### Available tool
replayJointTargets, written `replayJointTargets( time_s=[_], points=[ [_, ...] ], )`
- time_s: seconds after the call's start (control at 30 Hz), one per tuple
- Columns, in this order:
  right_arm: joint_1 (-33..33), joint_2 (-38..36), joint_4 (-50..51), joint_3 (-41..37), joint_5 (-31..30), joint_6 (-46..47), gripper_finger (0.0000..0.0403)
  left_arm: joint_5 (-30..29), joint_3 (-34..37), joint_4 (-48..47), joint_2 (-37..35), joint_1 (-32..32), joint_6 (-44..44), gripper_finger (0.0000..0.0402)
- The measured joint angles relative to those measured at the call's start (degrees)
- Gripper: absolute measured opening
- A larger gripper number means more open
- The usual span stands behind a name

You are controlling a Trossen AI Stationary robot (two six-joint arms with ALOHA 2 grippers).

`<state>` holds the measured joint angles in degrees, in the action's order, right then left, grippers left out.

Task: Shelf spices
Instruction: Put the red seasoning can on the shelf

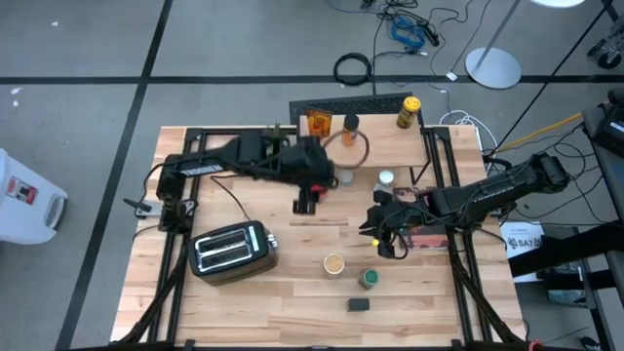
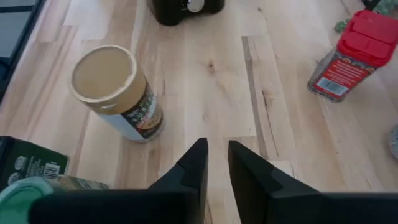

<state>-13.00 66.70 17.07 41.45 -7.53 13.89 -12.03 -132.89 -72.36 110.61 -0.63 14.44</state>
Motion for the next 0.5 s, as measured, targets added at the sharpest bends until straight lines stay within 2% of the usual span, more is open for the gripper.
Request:
replayJointTargets(
  time_s=[0.2, 0.5],
  points=[
    [-0.4, 0.0, -0.6, 0.0, -0.1, 0.0, 0.0081, -1.2, 5.8, 6.0, 0.0, -4.2, 0.3, 0.0276],
    [-0.4, 0.0, -3.7, 0.0, -0.1, 0.1, 0.0108, -2.7, 17.3, 9.6, -0.6, -3.9, -2.1, 0.0276]
  ],
)
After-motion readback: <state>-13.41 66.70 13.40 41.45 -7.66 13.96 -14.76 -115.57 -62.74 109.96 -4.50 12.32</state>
